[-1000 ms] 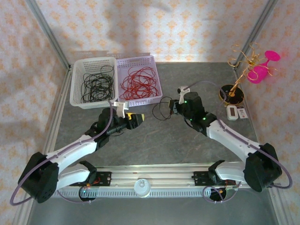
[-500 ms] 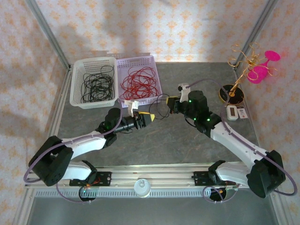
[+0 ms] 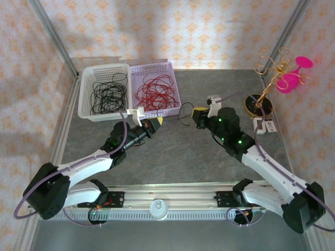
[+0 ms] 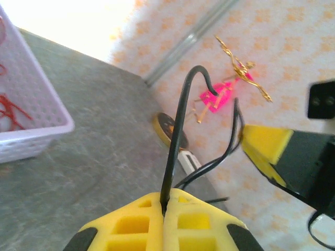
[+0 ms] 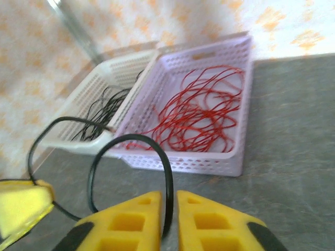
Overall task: Untangle the cables
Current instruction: Pass the cable, then straighten the cable.
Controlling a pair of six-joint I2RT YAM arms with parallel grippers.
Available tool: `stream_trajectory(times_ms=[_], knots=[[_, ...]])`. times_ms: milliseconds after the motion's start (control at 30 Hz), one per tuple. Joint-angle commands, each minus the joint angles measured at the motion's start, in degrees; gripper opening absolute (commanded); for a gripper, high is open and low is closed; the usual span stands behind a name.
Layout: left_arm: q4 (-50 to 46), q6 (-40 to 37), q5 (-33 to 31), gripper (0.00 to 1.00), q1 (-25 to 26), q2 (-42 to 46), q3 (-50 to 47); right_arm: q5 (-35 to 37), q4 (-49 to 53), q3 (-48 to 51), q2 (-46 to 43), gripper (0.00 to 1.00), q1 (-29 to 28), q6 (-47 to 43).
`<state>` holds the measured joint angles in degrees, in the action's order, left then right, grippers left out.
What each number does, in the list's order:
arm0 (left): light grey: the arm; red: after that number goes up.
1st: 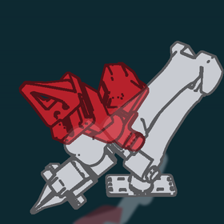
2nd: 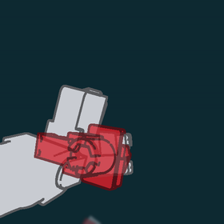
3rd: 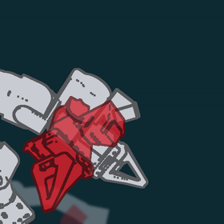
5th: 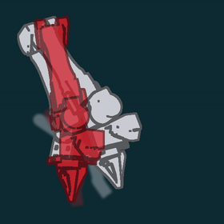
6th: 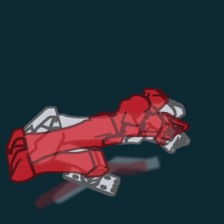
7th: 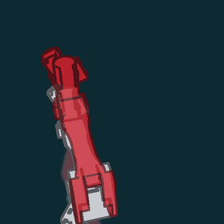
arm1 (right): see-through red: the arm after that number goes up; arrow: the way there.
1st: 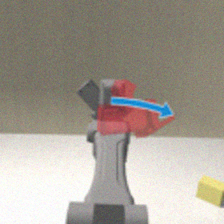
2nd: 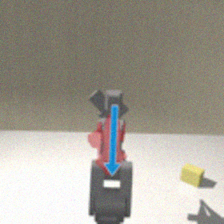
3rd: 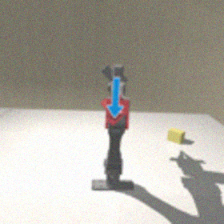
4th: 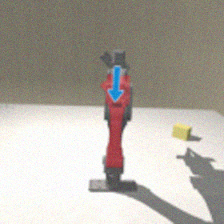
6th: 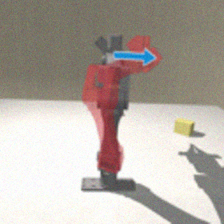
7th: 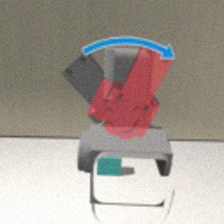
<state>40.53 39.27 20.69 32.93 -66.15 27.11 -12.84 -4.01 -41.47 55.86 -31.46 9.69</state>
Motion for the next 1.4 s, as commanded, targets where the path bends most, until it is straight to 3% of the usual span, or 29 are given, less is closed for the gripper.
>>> stream_trajectory(times_ms=[0,200,233,300,333,400,533,700,833,967,1067,1167,1300,1367], knots=[[-11.6,-5.1,-7.2,0.00,0.1,4.6,2.9,11.5,-1.7,2.6,-3.5,0.18,0.0,-0.5],[-16.9,-8.9,-9.7,0.00,0.1,11.1,4.8,14.0,-1.7,5.9,-5.3,0.19,0.0,0.7],[-17.3,-10.0,-9.3,0.00,0.2,12.0,5.3,12.7,-1.4,5.9,-5.3,0.23,0.0,0.6],[-19.2,-12.2,-8.9,0.00,0.1,12.9,6.4,5.7,-1.6,5.3,-5.4,0.36,0.0,-0.4],[-20.8,-13.6,-8.5,0.00,0.1,13.0,7.6,-1.1,-2.4,4.9,-5.3,0.41,0.0,-1.3],[-24.7,-16.1,-7.9,0.00,0.1,12.6,9.8,-9.4,-3.4,3.3,-4.1,0.46,0.0,-0.2],[-27.5,-17.8,-7.0,0.00,0.1,12.7,11.3,-11.1,-6.8,1.3,-1.2,0.51,0.0,7.9],[-26.8,-17.4,-6.1,0.00,0.2,13.2,10.8,-21.3,-23.6,4.0,5.6,0.54,-0.2,23.6],[-26.3,-17.1,-5.9,0.00,0.1,13.4,10.2,-20.5,-33.6,5.0,10.4,0.56,-2.4,30.2],[-26.1,-16.9,-5.7,0.00,0.1,13.5,10.1,-14.6,-25.7,1.2,14.9,0.56,-4.1,26.4],[-26.0,-16.7,-5.5,0.00,0.1,13.4,9.9,-16.2,-26.7,0.8,18.0,0.56,-4.4,27.2],[-25.9,-16.7,-5.1,0.00,0.2,13.3,10.0,-16.8,-28.1,0.1,20.4,0.46,-5.2,28.0],[-26.7,-16.8,-6.3,0.00,0.1,13.6,10.0,-13.9,-23.9,-1.6,20.8,0.18,-5.2,26.6],[-28.1,-16.9,-8.8,0.00,0.1,14.2,9.9,-12.0,-19.9,-2.6,19.9,0.14,-5.0,24.9]])
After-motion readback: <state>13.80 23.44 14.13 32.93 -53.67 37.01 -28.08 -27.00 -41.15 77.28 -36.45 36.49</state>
